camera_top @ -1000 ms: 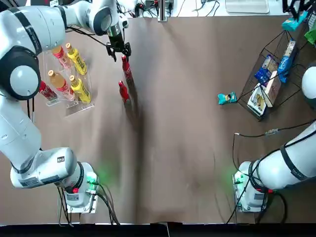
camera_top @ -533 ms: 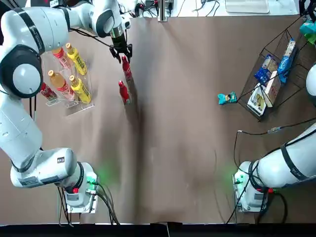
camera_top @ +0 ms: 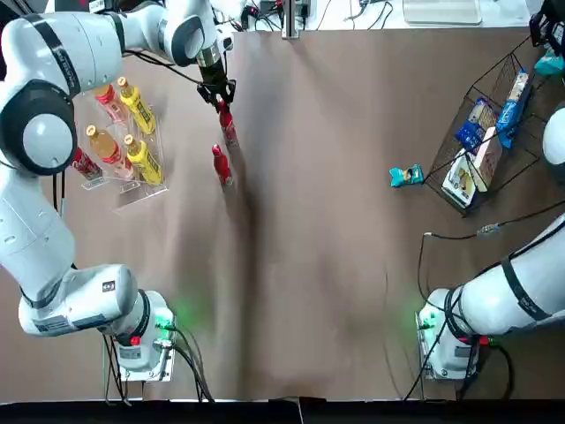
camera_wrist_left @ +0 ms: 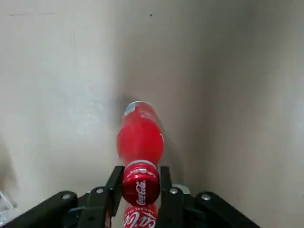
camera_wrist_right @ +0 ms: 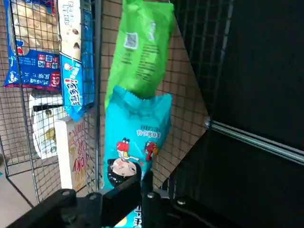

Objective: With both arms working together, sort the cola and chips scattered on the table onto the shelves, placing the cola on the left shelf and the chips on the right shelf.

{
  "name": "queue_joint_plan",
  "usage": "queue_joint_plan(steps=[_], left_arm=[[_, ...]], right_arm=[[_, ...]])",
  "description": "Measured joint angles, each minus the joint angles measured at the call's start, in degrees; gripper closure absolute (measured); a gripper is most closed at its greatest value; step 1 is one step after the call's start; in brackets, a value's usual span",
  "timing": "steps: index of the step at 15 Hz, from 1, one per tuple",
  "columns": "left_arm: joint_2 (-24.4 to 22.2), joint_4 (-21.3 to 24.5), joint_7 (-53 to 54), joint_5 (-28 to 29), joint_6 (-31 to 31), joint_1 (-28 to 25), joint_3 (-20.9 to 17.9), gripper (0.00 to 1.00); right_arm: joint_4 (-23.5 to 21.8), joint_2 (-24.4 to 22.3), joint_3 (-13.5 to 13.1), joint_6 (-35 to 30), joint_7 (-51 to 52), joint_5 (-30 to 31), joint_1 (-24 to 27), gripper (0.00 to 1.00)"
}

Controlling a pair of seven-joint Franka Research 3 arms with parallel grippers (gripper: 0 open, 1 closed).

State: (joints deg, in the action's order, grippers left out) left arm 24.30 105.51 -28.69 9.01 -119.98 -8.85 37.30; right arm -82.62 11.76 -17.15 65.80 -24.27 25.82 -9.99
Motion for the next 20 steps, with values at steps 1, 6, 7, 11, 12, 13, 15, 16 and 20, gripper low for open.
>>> queue_joint_plan(steps=[1, 6, 7, 11, 12, 13, 15, 16, 20], left_arm=[[0.00, -0.01, -0.03, 0.09, 0.01, 0.00, -0.03, 0.66], [0.01, -0.17, -1.94, 0.87, -0.01, -0.01, -0.03, 0.68], [-0.02, -0.30, -2.50, 1.51, -0.01, -0.15, -0.06, 0.68], [-2.98, -2.82, -2.72, 2.56, 6.62, -3.34, -0.14, 0.68], [-5.32, -6.54, -1.63, 2.74, 17.67, -5.09, -0.15, 0.68], [-6.25, -8.92, -0.53, 3.00, 23.30, -5.82, -0.14, 0.68], [-7.55, -13.37, 2.92, 3.98, 32.80, -7.27, -0.13, 0.68], [-8.10, -14.86, 5.39, 4.65, 36.75, -8.38, -0.09, 0.68], [-12.05, -16.31, 19.81, 5.39, 42.31, -17.36, -0.08, 0.68]], right_arm=[[-0.41, 0.38, 0.00, 0.61, 0.00, 0.02, 0.02, 0.95], [-1.02, 1.20, 0.07, 1.24, 0.12, 1.11, -0.03, 0.82], [-0.99, 1.20, 0.08, 1.25, 0.14, 1.26, -0.11, 0.81], [-0.76, 1.20, 0.40, 1.35, 0.25, 1.40, -0.52, 0.73], [-0.53, 1.20, 0.56, 1.34, 0.28, 1.45, -1.38, 0.65], [-0.49, 1.20, 0.58, 1.34, 0.28, 1.65, -1.88, 0.65], [-0.46, 1.20, 0.66, 1.32, 0.48, 2.81, -2.46, 0.65], [-0.45, 1.20, 0.67, 1.31, 1.46, 3.65, -2.53, 0.65], [0.61, 1.16, 0.90, 1.32, 5.64, 3.04, -2.79, 0.65]])
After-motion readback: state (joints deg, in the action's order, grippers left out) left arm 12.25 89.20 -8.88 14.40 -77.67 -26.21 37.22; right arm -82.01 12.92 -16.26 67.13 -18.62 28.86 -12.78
